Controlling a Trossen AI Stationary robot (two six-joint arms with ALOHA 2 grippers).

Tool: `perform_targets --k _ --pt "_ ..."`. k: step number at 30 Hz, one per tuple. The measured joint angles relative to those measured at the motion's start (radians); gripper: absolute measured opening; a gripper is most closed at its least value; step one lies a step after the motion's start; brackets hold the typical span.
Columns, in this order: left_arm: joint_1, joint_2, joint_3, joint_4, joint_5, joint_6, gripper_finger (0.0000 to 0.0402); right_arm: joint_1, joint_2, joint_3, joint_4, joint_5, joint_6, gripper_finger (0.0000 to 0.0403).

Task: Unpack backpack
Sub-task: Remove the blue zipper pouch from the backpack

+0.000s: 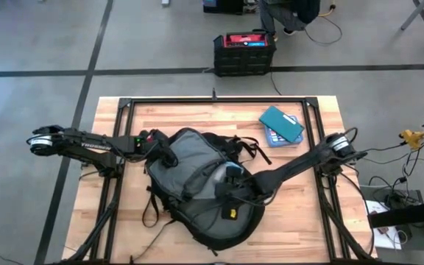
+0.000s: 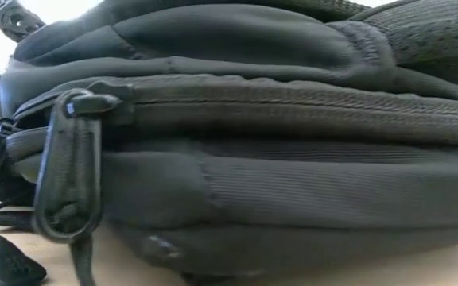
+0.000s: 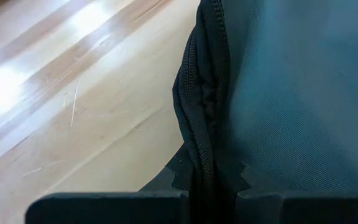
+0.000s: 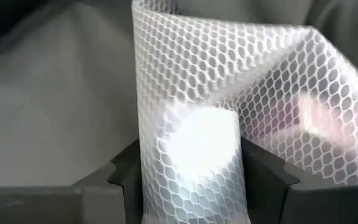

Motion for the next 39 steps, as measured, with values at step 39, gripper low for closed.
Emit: perform_targets --k 39 --pt "0.103 -0.342 0.240 -0.253 -0.043 0.113 0.0008 0.098 -0.362 0.021 -0.306 0.273 0.088 0.0093"
